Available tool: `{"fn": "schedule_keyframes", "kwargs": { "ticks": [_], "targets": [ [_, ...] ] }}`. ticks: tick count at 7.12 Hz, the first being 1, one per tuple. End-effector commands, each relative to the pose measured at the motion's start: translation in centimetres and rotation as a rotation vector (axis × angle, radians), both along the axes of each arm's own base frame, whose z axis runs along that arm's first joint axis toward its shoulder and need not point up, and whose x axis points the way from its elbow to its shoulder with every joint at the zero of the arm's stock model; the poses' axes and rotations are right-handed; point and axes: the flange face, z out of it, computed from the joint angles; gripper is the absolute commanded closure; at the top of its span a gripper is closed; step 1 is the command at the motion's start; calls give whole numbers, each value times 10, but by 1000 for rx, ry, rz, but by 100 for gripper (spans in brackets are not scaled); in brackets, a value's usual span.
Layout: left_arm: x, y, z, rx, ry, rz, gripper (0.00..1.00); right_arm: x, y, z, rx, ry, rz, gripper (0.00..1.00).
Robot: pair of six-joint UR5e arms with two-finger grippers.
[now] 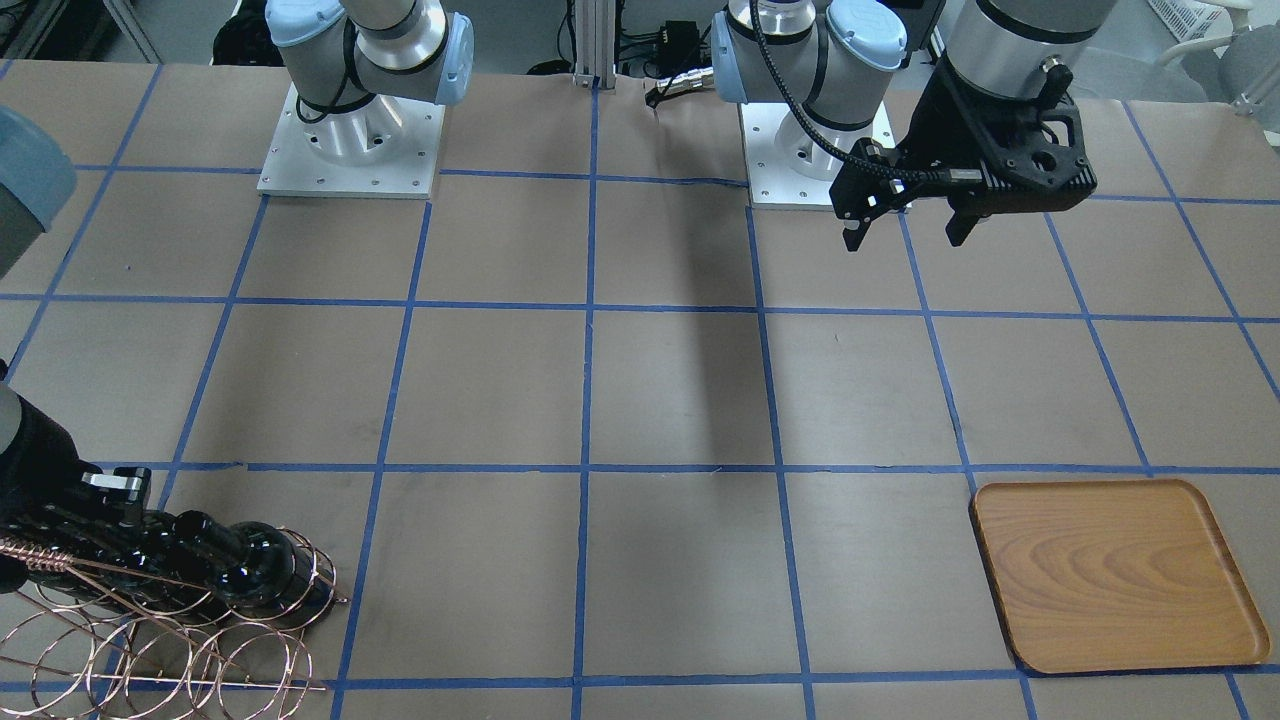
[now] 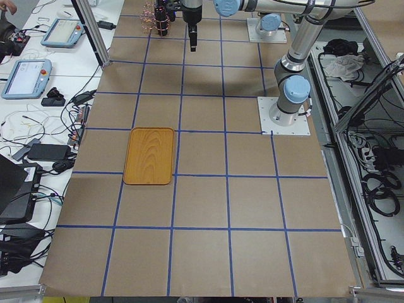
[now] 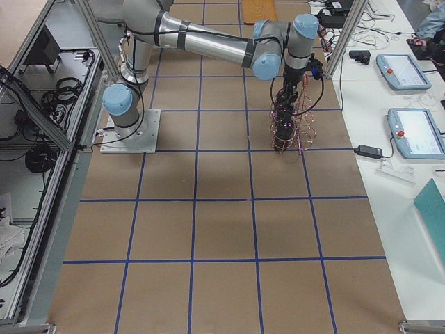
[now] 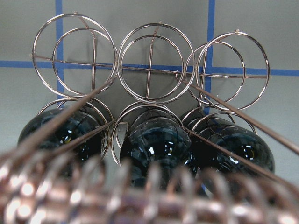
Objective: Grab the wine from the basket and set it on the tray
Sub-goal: 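Close the right gripper on the neck of the nearest dark bottle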
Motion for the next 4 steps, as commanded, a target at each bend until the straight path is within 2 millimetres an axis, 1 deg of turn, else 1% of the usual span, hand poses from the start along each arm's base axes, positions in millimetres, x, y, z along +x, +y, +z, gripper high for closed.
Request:
{"fn": "schedule_keyframes", "kwargs": {
  "ticks": [1, 2, 4],
  "targets": [
    [0, 0, 0, -1, 0, 0, 0, 0, 1, 3, -3, 1, -5, 87],
    [0, 0, 0, 2, 0, 0, 0, 0, 3, 10, -12, 3, -5, 87],
    [0, -1, -1, -1, -1, 0, 0, 5, 25, 67, -89, 7, -7, 86]
  ]
}}
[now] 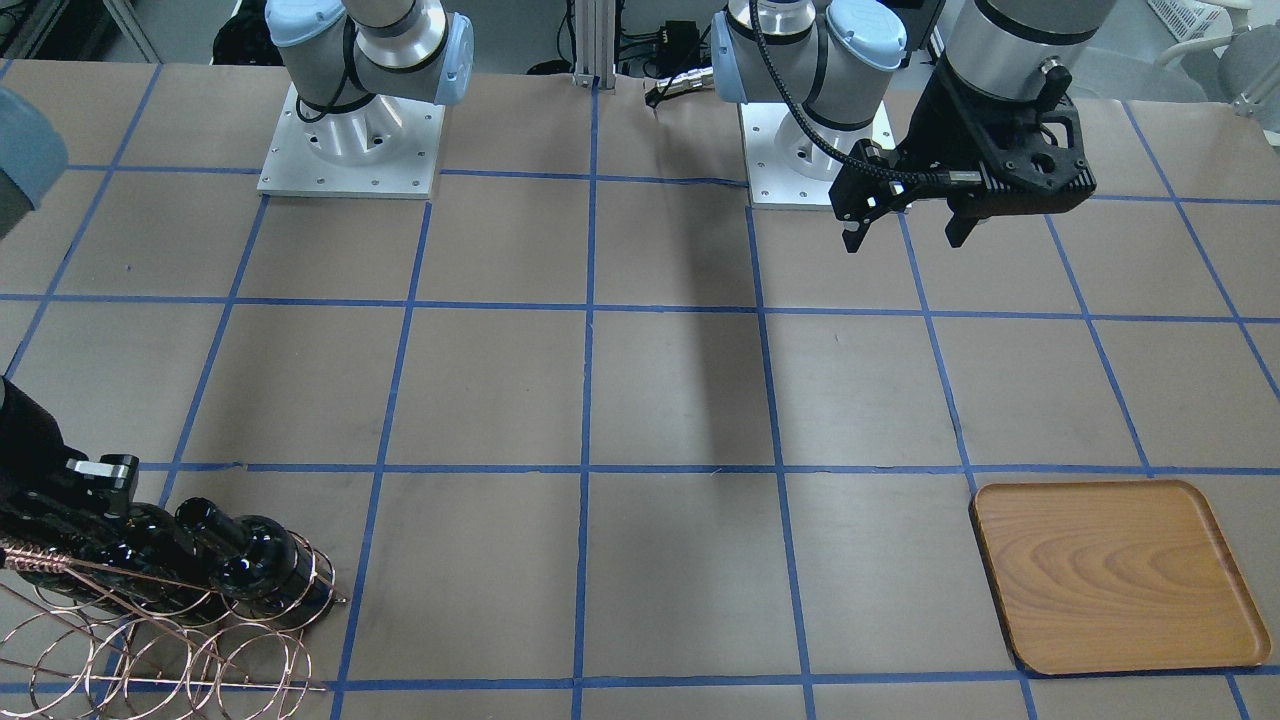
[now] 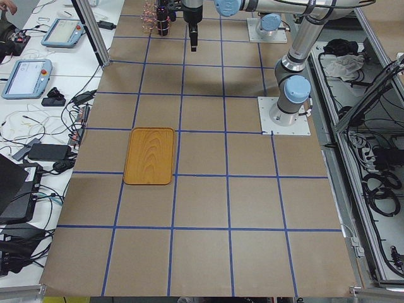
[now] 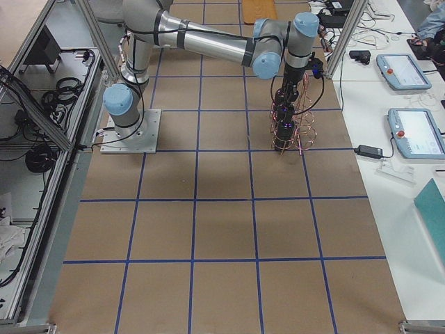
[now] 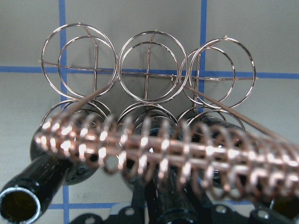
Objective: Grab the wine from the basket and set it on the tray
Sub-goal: 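Lift the bottle out of the rack with the right gripper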
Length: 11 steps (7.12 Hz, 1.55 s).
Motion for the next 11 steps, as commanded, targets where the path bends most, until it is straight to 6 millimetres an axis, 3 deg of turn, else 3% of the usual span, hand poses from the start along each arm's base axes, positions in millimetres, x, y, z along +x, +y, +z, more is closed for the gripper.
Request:
{"fn": "schedule_keyframes", "kwargs": {
  "ticks": [1, 2, 4, 5, 6, 7, 9, 10, 11],
  "targets": [
    [0, 0, 0, 0, -1, 0, 0, 7, 27, 55, -52, -9, -7, 86],
    [1, 0, 0, 1, -1, 2, 0, 11, 39, 70, -46, -10, -7, 85],
    [1, -1, 0, -5, -1, 2, 0, 25, 82, 112, -22, -15, -27, 84],
    [1, -1, 0, -5, -1, 2, 0, 42, 100, 119, 19, -30, -62, 84],
    [2, -1, 0, -6, -2, 3, 0, 84, 111, 110, 64, -25, -93, 85],
    [3, -2, 1, -11, -2, 6, 0, 137, 123, 88, 99, -22, -130, 86],
    [9, -14, 2, -64, -3, -6, 0, 224, 149, 44, 89, -34, -201, 87],
    [34, -20, 9, -76, -15, -74, 0, 262, 166, 33, 89, -35, -261, 88],
    [77, -24, 10, -72, -16, -83, 0, 305, 183, 19, 98, -26, -286, 88]
  ]
}}
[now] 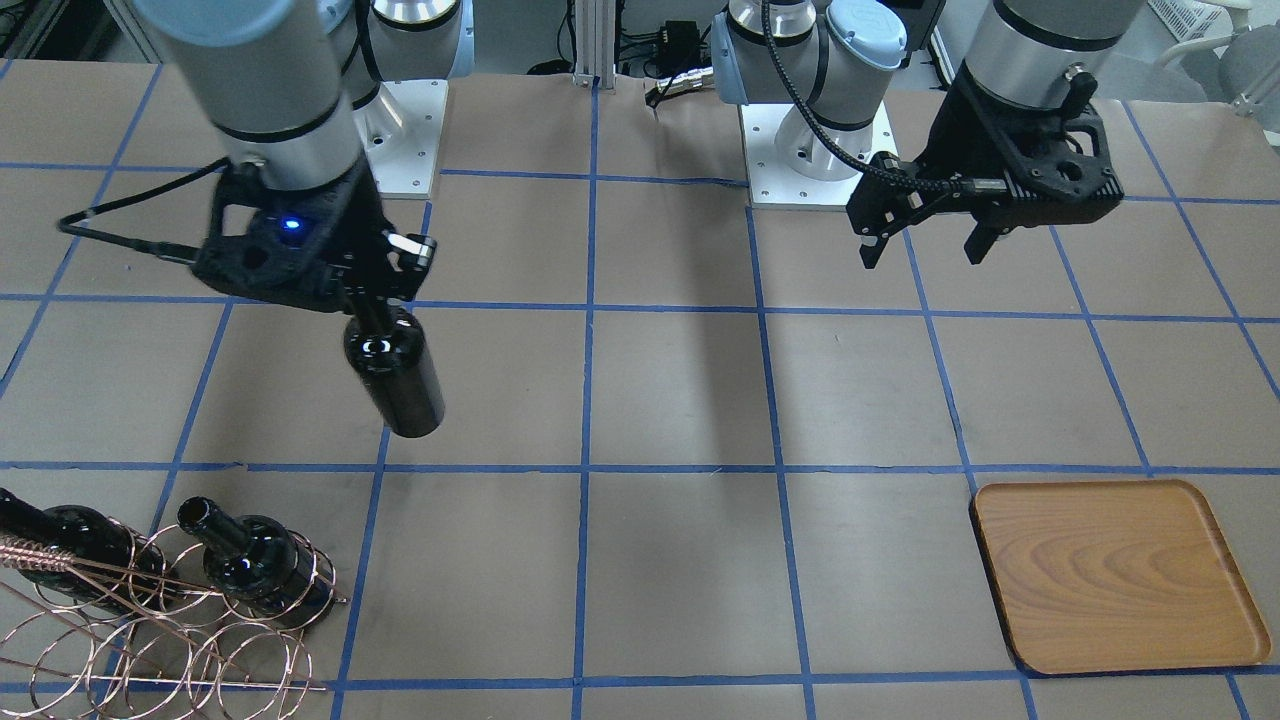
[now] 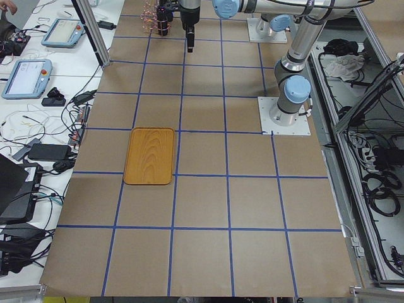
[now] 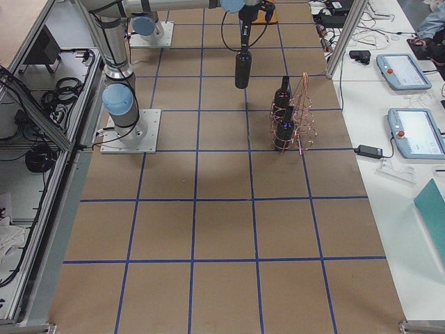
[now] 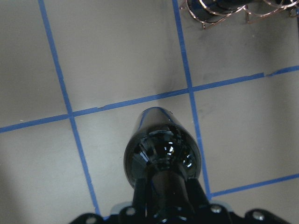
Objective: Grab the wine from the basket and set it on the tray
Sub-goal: 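Lift the bottle out of the rack with the right gripper, then carry the bottle toward the tray and lower it onto the table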
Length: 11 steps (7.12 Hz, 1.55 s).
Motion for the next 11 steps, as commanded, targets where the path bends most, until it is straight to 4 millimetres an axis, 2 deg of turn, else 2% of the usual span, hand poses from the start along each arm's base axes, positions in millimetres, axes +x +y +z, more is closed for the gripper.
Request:
{"fn": "schedule_keyframes", "kwargs": {
  "ticks": [1, 2, 3, 4, 5, 6, 7, 8, 9, 11],
  "targets": [
    [75, -7, 3, -7, -2, -45, 0, 100, 40, -29, -21, 7, -22, 88],
    [100, -6, 4, -7, -8, -39, 0, 150, 57, -50, -44, 2, -57, 88],
    [109, -5, 4, -2, -22, -58, 0, 193, 75, -69, -56, -5, -75, 88],
    [112, -5, 3, 2, -29, -88, 0, 220, 90, -79, -62, -12, -76, 88],
    [113, -5, 3, 2, -30, -99, 0, 247, 105, -79, -70, -32, -125, 88],
    [114, -5, 3, 4, -30, -97, 0, 268, 113, -72, -83, -50, -151, 88],
    [112, -5, -2, 6, -19, -103, 0, 286, 112, -68, -83, -76, -177, 88],
    [113, -6, -3, 9, -21, -102, 0, 309, 119, -78, -75, -79, -191, 89],
    [113, -5, -1, 7, -25, -102, 0, 317, 121, -76, -80, -83, -208, 89],
    [113, -5, -3, 12, -22, -105, 0, 317, 119, -78, -86, -74, -199, 89]
  ]
}}
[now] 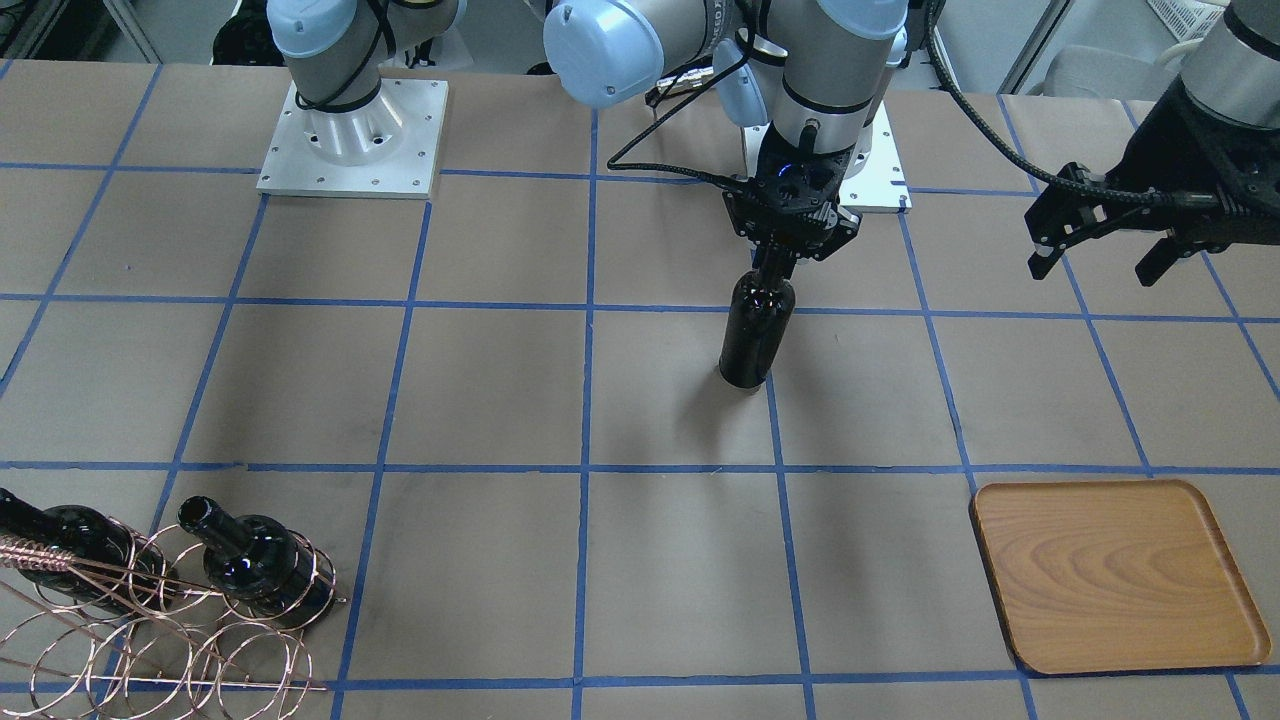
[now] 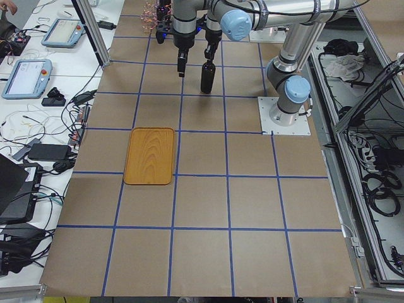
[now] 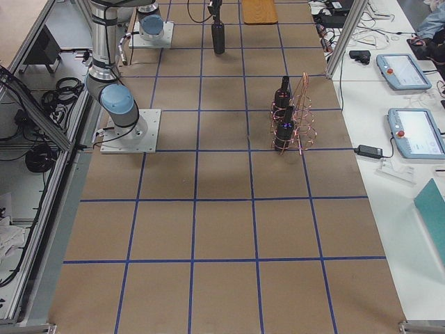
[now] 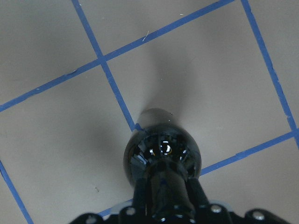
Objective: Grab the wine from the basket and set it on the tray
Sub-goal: 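Carry the bottle toward the tray and lower it onto the table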
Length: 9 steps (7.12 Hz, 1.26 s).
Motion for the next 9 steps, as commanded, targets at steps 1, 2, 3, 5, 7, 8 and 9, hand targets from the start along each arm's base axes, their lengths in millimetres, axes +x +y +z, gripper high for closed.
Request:
{"fn": "schedule_keyframes", "kwargs": {
  "ticks": [1, 2, 3, 5, 7, 8, 9],
  "targets": [
    [0, 0, 0, 2, 0, -2, 0, 1, -1, 0, -6, 4, 5, 89],
    [1, -2, -1, -4, -4, -2, 0, 1, -1, 1, -11, 5, 5, 89],
    [1, -2, -1, -3, -2, -1, 0, 2, -3, -5, -9, 14, 5, 88],
    [0, 1, 1, -4, -9, -2, 0, 2, -3, -5, -9, 14, 4, 82],
    [0, -1, -3, -3, -2, -2, 0, 4, -6, -5, -27, -3, -10, 28],
    [-1, -2, -4, -2, 8, -3, 0, 3, -6, -5, -27, 0, -3, 11],
    [-2, -4, -8, 4, 17, -5, 0, 0, -8, 1, -26, -13, -5, 0]
  ]
}}
